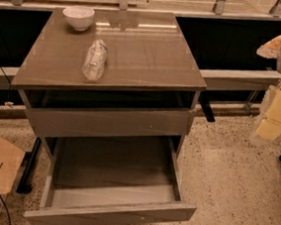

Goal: Place water bottle into middle drawer

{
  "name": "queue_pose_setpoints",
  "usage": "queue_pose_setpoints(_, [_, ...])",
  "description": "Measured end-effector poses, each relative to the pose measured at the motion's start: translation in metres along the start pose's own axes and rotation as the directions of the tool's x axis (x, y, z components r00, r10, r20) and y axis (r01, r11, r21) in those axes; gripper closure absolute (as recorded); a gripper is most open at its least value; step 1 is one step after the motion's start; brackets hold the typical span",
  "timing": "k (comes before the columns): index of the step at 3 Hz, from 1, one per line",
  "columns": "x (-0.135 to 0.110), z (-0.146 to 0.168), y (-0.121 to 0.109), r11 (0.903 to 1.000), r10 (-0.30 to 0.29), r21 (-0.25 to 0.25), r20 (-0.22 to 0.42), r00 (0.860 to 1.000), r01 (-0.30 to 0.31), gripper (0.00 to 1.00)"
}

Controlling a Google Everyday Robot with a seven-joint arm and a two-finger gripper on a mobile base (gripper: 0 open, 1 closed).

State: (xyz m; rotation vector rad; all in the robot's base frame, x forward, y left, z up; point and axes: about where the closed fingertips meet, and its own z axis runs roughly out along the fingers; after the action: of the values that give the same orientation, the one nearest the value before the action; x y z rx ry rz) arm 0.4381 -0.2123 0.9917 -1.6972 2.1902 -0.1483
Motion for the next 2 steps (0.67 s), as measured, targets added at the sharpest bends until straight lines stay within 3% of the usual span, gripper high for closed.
queue_pose_setpoints(1, [0.0, 0.0, 0.0, 1.0, 0.0, 0.0, 0.0, 1.0, 0.0, 0.0])
queue_pose_setpoints(2, [-0.022, 0.0, -0.004, 0.9999, -0.01, 0.009, 0.059, 0.998, 0.01, 0.0])
